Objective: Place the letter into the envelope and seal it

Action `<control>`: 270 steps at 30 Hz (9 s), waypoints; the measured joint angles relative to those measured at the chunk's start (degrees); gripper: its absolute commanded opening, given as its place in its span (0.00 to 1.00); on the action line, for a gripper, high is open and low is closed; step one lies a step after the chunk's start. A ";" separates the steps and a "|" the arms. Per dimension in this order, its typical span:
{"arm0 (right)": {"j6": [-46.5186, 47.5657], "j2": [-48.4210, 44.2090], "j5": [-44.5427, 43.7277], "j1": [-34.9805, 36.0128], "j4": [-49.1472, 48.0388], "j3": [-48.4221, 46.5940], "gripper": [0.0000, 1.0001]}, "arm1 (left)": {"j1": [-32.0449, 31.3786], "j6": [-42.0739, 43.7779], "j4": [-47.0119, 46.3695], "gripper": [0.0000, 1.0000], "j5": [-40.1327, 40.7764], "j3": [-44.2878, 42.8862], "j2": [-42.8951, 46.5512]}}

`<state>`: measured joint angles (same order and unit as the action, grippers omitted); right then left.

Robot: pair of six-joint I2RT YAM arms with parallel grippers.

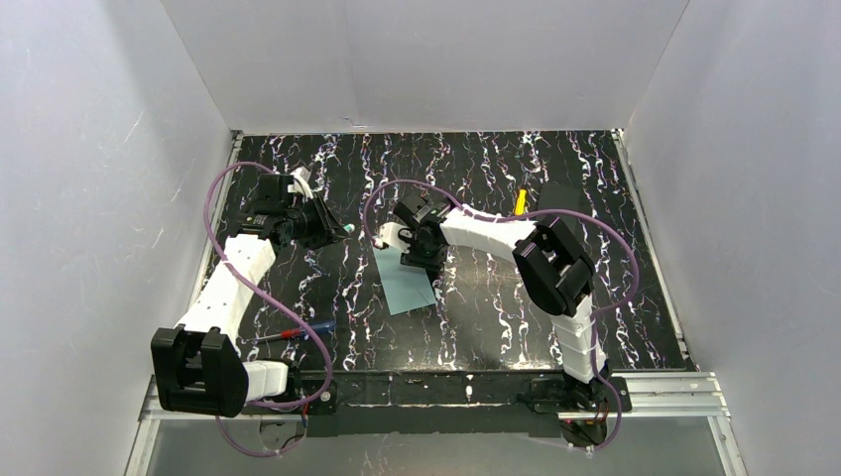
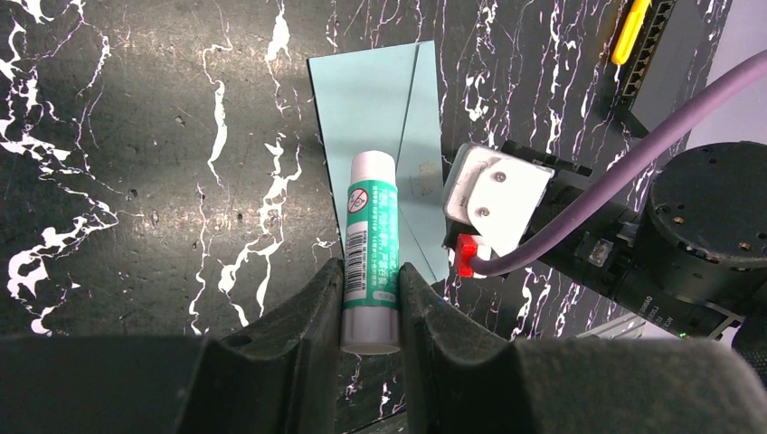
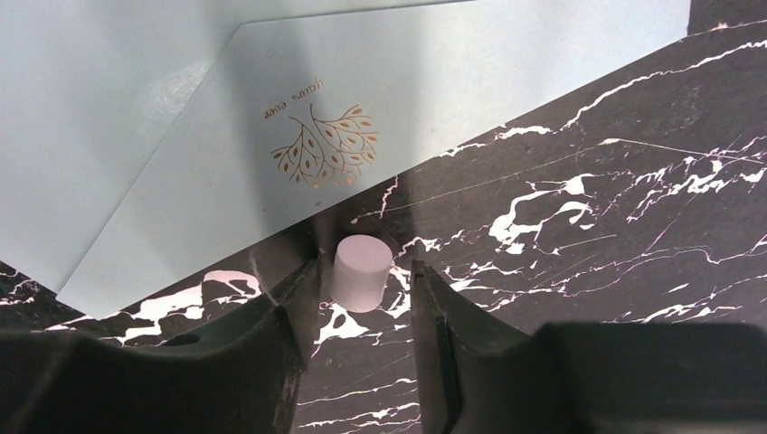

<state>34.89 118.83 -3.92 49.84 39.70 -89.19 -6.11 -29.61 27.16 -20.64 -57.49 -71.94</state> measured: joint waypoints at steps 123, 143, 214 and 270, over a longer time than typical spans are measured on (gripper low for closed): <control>-59.84 -8.94 -20.70 2.93 -13.22 -4.17 0.72 | 0.74 -0.55 -1.31 0.00 -16.83 12.92 11.15; -58.64 7.02 -7.02 -5.18 3.91 -16.52 0.61 | 0.74 3.02 -0.11 0.00 -17.14 11.47 6.62; -94.49 -35.78 48.81 -18.99 -59.01 22.16 0.14 | -3.13 -4.46 -30.53 0.00 -47.71 -3.37 2.16; -101.61 -32.96 57.33 -15.91 -64.65 21.59 0.01 | -9.46 5.86 -26.77 0.00 -52.57 -5.86 0.42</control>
<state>-66.72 85.86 53.41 33.93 -24.95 -67.59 -15.57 -23.75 0.38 -73.21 -63.35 -71.53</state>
